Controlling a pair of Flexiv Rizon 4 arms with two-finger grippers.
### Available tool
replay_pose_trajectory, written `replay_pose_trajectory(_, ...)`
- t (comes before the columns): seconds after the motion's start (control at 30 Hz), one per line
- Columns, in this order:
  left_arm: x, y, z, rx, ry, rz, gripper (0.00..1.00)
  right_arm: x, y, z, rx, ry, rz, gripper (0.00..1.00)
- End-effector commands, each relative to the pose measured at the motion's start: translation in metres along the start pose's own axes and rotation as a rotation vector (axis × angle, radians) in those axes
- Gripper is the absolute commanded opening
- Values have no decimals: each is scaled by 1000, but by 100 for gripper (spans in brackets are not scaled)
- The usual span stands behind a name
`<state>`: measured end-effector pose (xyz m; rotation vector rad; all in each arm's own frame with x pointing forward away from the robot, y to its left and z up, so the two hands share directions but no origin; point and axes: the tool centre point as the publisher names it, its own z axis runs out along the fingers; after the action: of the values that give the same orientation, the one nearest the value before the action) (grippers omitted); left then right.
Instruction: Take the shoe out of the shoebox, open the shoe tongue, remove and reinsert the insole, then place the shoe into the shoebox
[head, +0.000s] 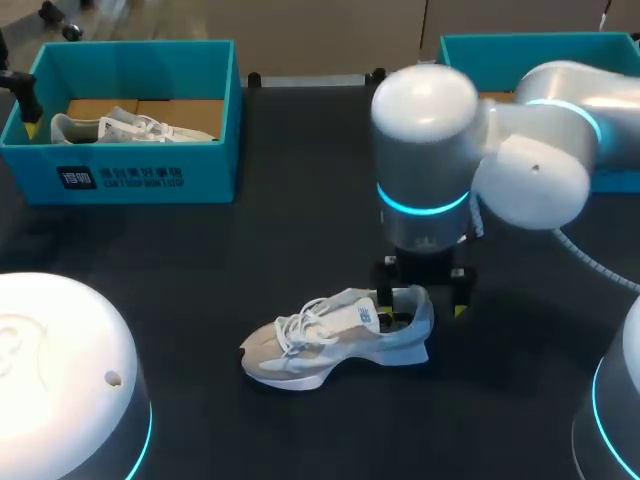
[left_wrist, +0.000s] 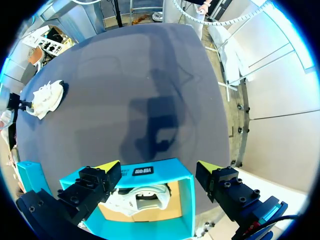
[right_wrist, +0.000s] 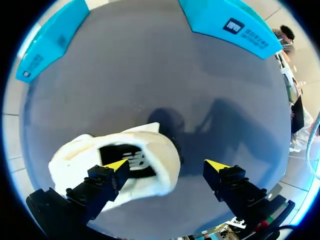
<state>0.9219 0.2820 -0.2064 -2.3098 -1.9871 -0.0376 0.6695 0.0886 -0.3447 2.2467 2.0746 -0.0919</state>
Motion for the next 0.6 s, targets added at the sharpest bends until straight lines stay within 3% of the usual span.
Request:
replay_pose_trajectory(0.03, 0, -2, 0, -3, 3, 0, 100, -33, -8, -39, -26, 128, -26, 100)
replay_pose_trajectory(0.23, 0, -2, 0, -3, 3, 0, 100, -51, -11, -66, -138, 307, -144, 100)
replay_pose_trajectory(0.4, 0, -2, 0, -3, 3, 0, 100, -56, -10, -72, -230, 550, -504, 100)
replay_pose_trajectory(0.43, 0, -2, 0, -3, 3, 0, 100, -53, -10, -74, -210, 553, -591, 100)
replay_pose_trajectory(0.6, 0, -2, 0, -3, 3, 0, 100, -53, -10, -74, -210, 553, -591, 100)
